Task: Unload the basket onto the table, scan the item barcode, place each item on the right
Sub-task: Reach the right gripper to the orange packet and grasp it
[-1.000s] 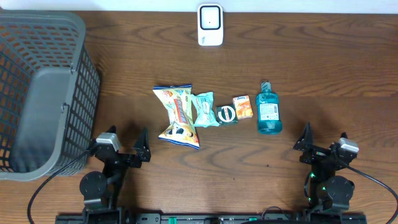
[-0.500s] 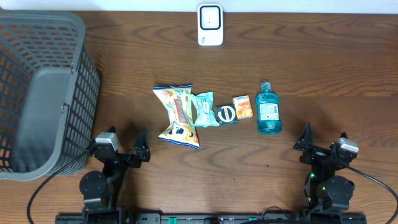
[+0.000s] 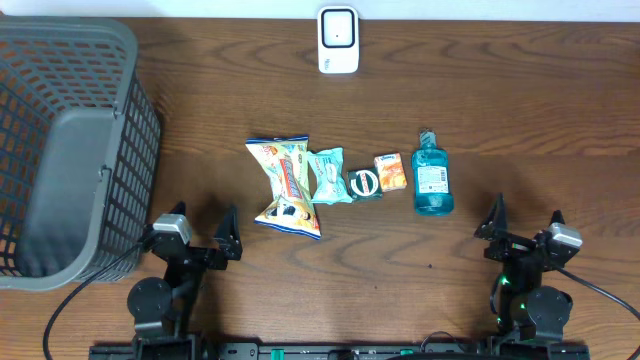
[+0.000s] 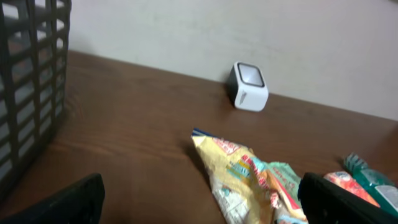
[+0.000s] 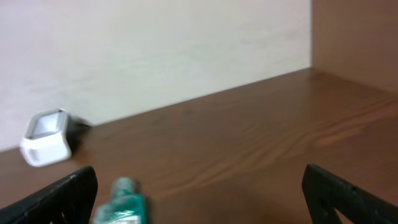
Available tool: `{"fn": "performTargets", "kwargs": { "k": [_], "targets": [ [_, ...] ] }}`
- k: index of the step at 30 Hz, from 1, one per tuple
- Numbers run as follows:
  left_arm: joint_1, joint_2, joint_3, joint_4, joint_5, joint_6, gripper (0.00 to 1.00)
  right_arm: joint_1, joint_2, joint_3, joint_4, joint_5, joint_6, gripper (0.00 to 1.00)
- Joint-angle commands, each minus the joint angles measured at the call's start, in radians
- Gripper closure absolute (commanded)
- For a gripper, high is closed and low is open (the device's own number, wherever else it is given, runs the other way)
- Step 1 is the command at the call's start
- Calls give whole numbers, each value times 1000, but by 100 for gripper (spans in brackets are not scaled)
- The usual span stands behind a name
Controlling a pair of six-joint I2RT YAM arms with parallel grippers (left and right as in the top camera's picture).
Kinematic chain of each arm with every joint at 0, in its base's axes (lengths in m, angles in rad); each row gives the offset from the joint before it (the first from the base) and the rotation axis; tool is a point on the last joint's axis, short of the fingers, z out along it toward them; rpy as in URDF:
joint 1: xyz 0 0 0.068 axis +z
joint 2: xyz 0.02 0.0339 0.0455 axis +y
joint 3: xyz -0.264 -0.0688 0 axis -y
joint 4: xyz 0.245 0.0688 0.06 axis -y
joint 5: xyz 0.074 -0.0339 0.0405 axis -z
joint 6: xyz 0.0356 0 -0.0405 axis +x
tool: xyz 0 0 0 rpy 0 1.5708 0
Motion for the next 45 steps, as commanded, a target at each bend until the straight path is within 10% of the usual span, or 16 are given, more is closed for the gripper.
{"fn": "performTargets", "kwargs": {
  "k": [1,5,9,28,45],
  "targets": [
    [-8,-39,-16,-34,6,2,2,8,-4,-1,-27,-114,143,1],
    [-9,-38,-16,-39,6,2,2,8,-4,-1,96,-208,381,1],
    [-9,-38,-16,-39,6,2,2,10,26,45,233,-473,290,1],
    [-9,-36,-16,-39,6,2,2,245,1261,1229,-787,-535,73,1],
    [-9,-36,-16,-39,6,2,2,452,1729,1275,-698,-319,180,23]
  ]
}}
